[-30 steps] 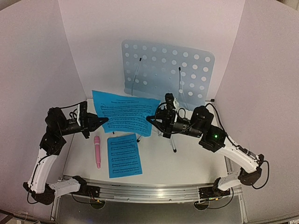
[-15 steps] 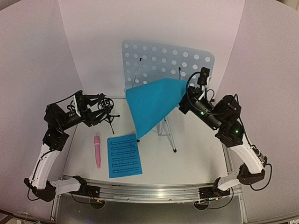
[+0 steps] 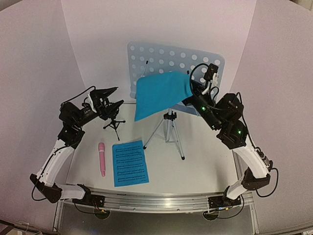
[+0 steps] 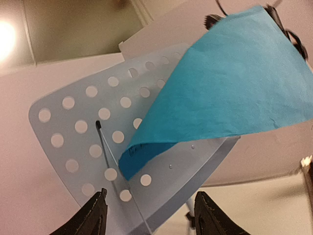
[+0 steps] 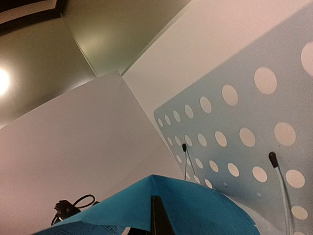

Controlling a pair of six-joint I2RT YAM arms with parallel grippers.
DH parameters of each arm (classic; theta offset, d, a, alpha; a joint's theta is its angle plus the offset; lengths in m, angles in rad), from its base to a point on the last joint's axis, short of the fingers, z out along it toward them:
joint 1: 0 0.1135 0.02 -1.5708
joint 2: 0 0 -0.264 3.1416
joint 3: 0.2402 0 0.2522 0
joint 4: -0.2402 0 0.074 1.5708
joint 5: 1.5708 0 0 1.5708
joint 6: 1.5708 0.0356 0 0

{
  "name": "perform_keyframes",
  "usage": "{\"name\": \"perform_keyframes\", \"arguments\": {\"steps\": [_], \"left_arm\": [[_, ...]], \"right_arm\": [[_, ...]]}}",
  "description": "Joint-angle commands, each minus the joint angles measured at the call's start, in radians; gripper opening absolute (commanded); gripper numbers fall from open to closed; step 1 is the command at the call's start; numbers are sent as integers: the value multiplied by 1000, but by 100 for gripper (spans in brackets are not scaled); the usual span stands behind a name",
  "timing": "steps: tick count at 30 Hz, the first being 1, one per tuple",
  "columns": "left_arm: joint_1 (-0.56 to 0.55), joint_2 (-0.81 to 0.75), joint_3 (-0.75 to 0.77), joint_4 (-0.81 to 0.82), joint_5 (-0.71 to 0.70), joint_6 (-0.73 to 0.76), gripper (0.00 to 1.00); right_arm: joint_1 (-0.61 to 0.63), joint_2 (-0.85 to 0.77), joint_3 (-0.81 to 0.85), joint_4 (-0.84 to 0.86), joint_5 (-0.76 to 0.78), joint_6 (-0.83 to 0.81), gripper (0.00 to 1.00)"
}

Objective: Set up the instrument practice props

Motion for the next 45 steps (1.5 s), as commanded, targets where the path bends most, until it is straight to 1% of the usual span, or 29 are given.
{"name": "perform_keyframes", "arguments": {"steps": [1,3,5,9,11,13,14,18,19,22,24,26,28,32,36,43,45], "left_arm": [[-37,-7,-17,60,66,464,61],[-41,12,-21,64,58,568,62],[-48,27,-23,102,62,634,64],[-74,67,28,156,85,629,66],[-89,84,36,158,111,665,66],[-101,107,48,143,84,687,66],[-103,126,75,134,35,657,65],[-103,193,177,101,-210,408,60],[-102,198,183,101,-232,370,60],[-102,209,211,68,-221,264,59],[-102,238,255,30,-224,204,56],[-102,274,307,-10,-262,149,54],[-102,316,372,-57,-295,107,53],[-102,380,470,-136,-309,35,50],[-103,438,572,-235,-336,4,47],[-121,461,595,-303,-321,-1,43],[-126,473,610,-329,-330,-4,39]], "right_arm": [[-2,-5,-8,14,4,82,0],[-2,-3,-12,14,-4,95,0],[-2,-2,-25,14,-8,106,0],[-2,-6,-43,14,8,114,0],[-1,-10,-47,15,14,114,0],[-2,-14,-47,17,19,116,0],[-2,-17,-48,18,23,115,0],[-2,-55,-86,51,44,122,0],[-2,-69,-103,65,54,119,0],[-2,-96,-132,87,86,108,0],[-2,-102,-144,94,98,102,0],[-2,-105,-150,98,102,98,0],[-2,-106,-152,99,103,97,0],[-2,-110,-163,102,112,94,0],[-2,-118,-174,103,115,94,0],[-2,-121,-186,104,120,94,0],[-2,-120,-187,105,120,96,0]]}}
